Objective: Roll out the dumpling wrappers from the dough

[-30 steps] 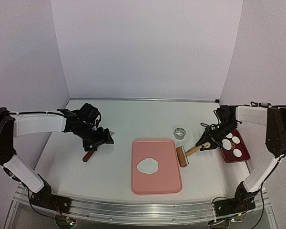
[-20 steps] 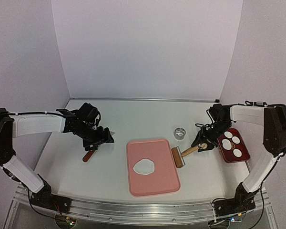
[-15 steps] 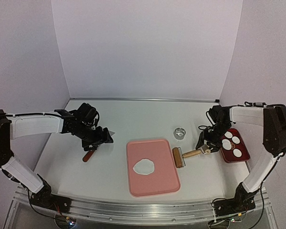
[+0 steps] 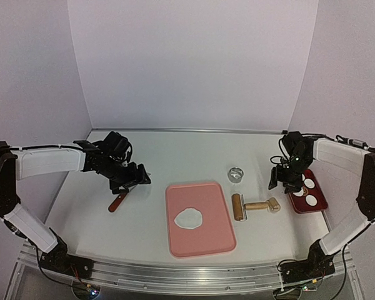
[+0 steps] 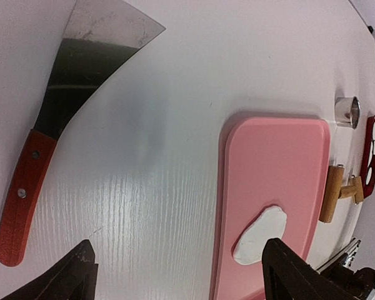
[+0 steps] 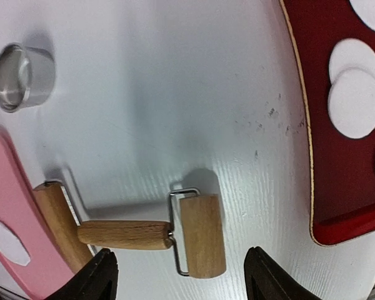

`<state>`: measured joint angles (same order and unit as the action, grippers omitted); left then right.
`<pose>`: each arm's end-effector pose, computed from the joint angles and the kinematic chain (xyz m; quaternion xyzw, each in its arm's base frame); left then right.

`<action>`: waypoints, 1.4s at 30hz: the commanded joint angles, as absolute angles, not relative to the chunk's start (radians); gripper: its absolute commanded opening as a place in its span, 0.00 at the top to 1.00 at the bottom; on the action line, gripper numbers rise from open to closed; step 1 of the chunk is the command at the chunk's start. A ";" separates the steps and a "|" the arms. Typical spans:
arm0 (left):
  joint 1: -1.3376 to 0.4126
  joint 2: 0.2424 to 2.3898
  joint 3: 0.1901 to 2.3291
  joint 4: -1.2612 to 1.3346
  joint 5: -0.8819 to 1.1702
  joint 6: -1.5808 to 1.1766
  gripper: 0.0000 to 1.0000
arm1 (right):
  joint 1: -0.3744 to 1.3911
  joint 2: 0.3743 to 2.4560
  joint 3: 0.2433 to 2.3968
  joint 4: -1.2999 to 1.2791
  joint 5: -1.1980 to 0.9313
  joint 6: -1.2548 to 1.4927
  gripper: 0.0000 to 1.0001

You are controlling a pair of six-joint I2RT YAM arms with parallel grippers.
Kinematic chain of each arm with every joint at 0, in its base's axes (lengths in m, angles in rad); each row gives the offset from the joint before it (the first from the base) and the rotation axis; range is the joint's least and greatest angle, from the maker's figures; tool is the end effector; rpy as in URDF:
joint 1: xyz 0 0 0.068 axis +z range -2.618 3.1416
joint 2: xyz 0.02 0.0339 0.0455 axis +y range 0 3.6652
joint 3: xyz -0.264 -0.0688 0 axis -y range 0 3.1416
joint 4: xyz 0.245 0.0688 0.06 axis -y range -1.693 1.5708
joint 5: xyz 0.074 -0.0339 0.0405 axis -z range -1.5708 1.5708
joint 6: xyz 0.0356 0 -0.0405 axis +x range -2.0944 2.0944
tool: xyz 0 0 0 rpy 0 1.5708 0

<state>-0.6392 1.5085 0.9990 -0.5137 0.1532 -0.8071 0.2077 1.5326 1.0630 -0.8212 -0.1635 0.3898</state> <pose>0.2404 -0.1854 0.2167 -0.0599 0.9583 -0.2336 0.1534 0.2784 0.0646 0.2151 0.0784 0.9839 0.1182 0.1091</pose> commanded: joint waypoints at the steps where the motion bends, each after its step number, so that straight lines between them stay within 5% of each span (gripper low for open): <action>1: -0.634 1.477 1.055 -0.481 0.119 -0.773 0.13 | 0.212 1.462 1.129 -0.753 -0.282 0.322 0.30; 6: -0.634 1.449 1.048 -0.467 0.119 -0.737 0.13 | 0.221 1.488 1.157 -0.695 -0.376 0.316 0.32; 11: -0.634 1.486 1.099 -0.504 0.125 -0.724 0.13 | 0.236 1.643 1.271 -0.692 -0.420 0.349 0.51; 25: -0.634 1.664 1.259 -0.495 0.184 -0.711 0.14 | 0.302 2.054 1.636 -0.751 -0.333 0.435 0.66; 42: -0.632 1.873 1.523 -0.600 0.159 -0.587 0.14 | 0.314 2.245 1.868 -0.946 -0.247 0.378 0.69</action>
<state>-0.6384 1.8373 1.4275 -0.5540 0.1627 -0.6340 0.3103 2.2387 1.8523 -0.8774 -0.2646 0.4145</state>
